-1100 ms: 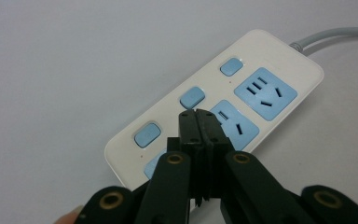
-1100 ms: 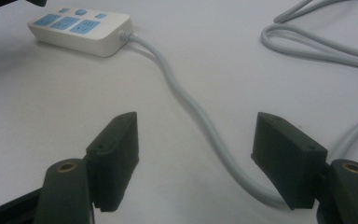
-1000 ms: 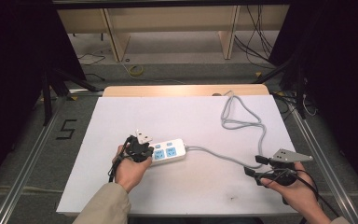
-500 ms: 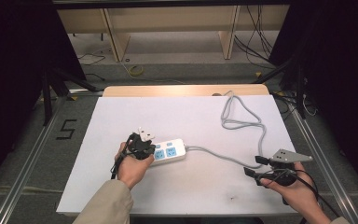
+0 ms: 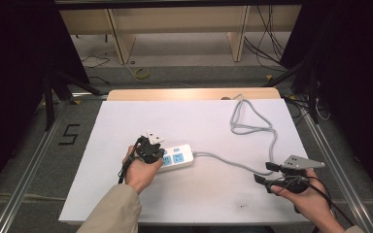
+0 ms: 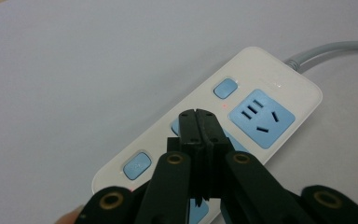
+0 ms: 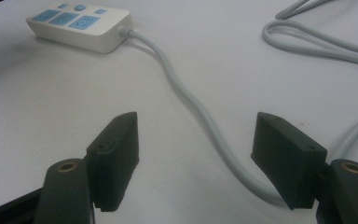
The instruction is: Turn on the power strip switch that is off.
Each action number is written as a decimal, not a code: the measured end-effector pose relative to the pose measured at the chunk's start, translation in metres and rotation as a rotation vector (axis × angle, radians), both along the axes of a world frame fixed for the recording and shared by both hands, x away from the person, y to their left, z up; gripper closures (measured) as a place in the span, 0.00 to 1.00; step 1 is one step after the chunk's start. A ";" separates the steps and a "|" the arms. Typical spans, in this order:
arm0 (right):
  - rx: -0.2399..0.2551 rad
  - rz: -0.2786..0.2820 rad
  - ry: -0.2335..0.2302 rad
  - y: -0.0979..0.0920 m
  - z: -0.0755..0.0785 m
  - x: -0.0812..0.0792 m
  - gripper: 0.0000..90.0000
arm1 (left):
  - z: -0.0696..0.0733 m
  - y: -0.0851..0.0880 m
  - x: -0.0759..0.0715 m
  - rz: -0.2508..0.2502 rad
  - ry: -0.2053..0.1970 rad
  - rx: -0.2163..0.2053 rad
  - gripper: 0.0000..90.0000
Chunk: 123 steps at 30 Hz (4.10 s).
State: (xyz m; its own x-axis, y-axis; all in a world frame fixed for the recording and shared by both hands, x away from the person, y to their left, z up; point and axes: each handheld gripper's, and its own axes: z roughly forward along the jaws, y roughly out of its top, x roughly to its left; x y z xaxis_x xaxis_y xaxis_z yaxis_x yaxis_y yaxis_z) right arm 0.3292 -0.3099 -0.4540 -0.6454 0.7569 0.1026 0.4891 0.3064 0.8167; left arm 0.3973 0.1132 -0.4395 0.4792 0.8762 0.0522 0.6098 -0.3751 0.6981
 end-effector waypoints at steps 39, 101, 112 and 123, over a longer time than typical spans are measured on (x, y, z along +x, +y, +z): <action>-0.004 0.001 -0.003 0.000 0.000 -0.001 0.36 | -0.005 -0.008 0.019 0.015 0.032 -0.009 1.00; -0.010 0.006 0.002 0.001 -0.001 -0.001 0.36 | -0.013 -0.013 0.030 0.026 0.062 0.061 1.00; -0.013 0.008 0.001 0.001 -0.001 -0.001 0.36 | -0.012 -0.017 0.031 0.028 0.070 0.096 1.00; -0.026 0.012 0.000 0.001 0.000 -0.002 0.36 | -0.012 -0.018 0.033 0.024 0.084 0.102 1.00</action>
State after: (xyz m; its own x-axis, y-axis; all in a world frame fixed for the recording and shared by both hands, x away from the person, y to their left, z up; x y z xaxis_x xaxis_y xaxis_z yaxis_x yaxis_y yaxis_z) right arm 0.3269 -0.3084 -0.4543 -0.6544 0.7516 0.0831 0.4854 0.3333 0.8083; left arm 0.4304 0.0954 -0.4511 0.4645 0.8797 0.1023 0.6740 -0.4260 0.6035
